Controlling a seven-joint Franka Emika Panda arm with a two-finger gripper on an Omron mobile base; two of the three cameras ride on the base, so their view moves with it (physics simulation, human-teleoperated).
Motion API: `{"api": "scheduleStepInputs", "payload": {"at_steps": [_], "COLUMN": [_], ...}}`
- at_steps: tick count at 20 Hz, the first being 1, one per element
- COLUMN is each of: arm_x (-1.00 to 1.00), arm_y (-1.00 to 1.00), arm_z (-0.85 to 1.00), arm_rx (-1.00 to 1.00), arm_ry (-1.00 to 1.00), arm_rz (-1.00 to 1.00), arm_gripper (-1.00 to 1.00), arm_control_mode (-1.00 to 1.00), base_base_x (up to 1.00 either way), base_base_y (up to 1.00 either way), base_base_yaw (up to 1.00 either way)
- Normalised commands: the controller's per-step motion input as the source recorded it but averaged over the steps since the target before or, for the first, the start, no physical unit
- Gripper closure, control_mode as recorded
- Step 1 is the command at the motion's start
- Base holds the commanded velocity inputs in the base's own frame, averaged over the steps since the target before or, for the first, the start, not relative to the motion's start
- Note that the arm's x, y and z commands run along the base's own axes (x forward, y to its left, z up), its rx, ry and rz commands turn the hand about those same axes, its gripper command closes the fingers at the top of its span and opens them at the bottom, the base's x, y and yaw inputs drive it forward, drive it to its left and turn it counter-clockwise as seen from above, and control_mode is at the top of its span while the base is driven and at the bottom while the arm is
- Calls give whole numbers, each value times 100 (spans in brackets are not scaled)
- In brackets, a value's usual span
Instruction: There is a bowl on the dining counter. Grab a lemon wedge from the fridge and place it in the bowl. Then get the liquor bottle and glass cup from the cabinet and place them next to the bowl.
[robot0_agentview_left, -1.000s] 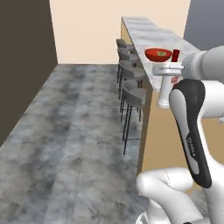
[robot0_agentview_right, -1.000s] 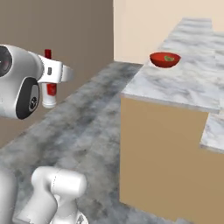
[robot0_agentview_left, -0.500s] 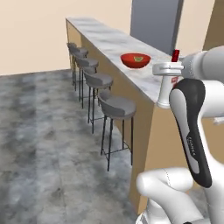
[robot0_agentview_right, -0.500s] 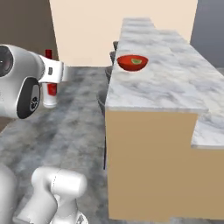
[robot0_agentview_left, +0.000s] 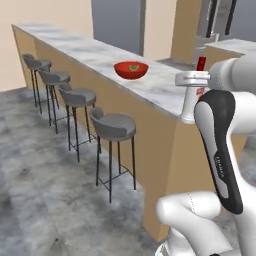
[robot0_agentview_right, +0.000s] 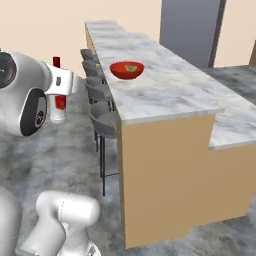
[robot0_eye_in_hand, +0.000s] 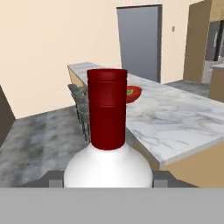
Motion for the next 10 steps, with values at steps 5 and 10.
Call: {"api": "scheduleStepInputs", "payload": {"at_steps": [5, 10], "arm_x": [0, 0], "arm_y": [0, 0], "arm_z": [0, 0], "arm_rx": [0, 0], "arm_ry": [0, 0], "arm_rz": [0, 0], "arm_gripper": [100, 100], "arm_control_mode": [100, 100], "base_base_x": [10, 15], "base_base_y": [74, 80], "base_base_yaw": [-50, -47]}}
